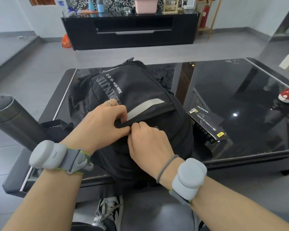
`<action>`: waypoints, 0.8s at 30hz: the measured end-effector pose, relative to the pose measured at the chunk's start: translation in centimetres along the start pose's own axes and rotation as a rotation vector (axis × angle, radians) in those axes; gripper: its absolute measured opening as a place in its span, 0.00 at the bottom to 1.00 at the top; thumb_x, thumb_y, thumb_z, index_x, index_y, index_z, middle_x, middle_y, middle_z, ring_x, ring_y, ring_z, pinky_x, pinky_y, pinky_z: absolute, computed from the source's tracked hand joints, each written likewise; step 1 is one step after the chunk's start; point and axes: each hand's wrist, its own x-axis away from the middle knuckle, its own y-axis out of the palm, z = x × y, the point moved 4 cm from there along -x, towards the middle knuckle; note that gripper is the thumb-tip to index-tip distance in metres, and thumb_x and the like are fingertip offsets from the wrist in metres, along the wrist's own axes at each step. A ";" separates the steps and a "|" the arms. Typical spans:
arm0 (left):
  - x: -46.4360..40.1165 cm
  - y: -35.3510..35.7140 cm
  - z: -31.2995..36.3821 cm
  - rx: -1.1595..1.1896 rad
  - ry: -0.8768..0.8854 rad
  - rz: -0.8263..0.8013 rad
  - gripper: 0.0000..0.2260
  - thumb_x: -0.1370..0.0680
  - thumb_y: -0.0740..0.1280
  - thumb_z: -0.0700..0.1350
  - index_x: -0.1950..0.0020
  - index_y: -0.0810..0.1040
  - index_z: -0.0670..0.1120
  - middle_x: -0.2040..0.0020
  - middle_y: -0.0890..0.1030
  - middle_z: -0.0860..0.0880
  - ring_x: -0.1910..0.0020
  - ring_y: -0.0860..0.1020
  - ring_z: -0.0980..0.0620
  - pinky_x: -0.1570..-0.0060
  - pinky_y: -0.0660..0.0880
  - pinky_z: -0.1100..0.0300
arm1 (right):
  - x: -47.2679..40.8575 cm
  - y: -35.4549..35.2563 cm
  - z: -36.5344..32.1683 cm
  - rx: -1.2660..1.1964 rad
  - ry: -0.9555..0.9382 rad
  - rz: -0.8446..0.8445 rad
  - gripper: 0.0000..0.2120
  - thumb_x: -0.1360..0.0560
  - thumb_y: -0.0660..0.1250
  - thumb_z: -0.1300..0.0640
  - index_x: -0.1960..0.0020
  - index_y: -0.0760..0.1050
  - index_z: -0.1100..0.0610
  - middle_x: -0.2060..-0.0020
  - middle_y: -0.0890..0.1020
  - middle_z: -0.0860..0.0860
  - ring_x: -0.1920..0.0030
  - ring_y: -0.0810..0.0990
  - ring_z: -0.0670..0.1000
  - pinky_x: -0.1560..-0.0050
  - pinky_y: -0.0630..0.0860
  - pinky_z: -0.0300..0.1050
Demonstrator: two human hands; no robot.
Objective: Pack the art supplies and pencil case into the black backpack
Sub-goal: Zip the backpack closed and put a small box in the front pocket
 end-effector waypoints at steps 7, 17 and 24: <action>0.1 -0.8 0.4 -0.050 0.017 0.027 0.09 0.30 0.72 0.47 0.65 0.72 0.52 0.54 0.73 0.55 0.63 0.74 0.55 0.60 0.75 0.53 | -2.1 -2.7 6.5 0.147 0.152 -0.071 0.05 0.22 0.60 0.55 0.51 0.73 0.55 0.52 0.80 0.55 0.51 0.82 0.62 0.61 0.63 0.48; -2.0 0.6 4.5 -0.361 0.065 0.241 0.11 0.33 0.71 0.45 0.58 0.70 0.46 0.58 0.72 0.50 0.63 0.72 0.45 0.66 0.60 0.56 | -2.8 -2.6 13.6 -0.026 0.311 -0.025 0.10 0.21 0.62 0.49 0.52 0.70 0.57 0.56 0.75 0.53 0.55 0.76 0.58 0.57 0.74 0.51; -3.5 1.9 6.8 -0.422 0.055 0.359 0.09 0.27 0.70 0.46 0.54 0.71 0.47 0.55 0.74 0.47 0.58 0.75 0.42 0.63 0.63 0.54 | -0.7 -0.8 19.5 0.232 0.547 -0.494 0.39 0.27 0.59 0.35 0.22 0.47 0.45 0.28 0.62 0.60 0.28 0.60 0.63 0.33 0.63 0.62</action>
